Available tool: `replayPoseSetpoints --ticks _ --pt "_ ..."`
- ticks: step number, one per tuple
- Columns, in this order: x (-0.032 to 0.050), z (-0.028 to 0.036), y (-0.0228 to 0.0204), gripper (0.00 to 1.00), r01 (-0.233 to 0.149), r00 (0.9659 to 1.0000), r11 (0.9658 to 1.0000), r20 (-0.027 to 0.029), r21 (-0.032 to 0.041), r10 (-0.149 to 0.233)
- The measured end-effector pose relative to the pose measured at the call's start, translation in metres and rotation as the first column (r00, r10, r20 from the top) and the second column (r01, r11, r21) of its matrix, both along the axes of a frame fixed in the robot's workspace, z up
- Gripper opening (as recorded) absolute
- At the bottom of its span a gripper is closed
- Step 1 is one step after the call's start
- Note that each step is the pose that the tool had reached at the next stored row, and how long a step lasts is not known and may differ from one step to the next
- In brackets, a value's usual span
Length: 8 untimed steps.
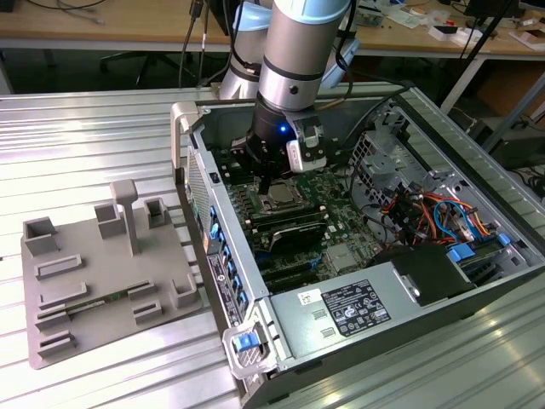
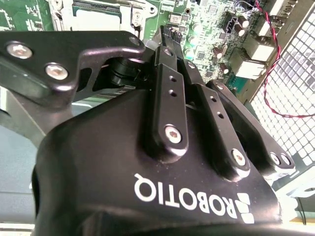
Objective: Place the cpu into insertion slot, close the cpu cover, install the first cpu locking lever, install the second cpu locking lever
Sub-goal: 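Install the first cpu locking lever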
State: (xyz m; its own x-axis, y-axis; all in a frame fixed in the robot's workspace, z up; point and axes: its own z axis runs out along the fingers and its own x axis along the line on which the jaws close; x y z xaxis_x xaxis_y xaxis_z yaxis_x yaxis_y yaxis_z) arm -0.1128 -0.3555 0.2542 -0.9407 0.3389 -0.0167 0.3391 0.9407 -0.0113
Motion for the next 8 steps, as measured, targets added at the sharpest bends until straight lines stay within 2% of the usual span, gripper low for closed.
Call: replayPoseSetpoints --ticks 8 --pt "0.0000 0.0000 0.0000 0.11 -0.031 0.9995 0.9995 0.0000 0.0000 0.031"
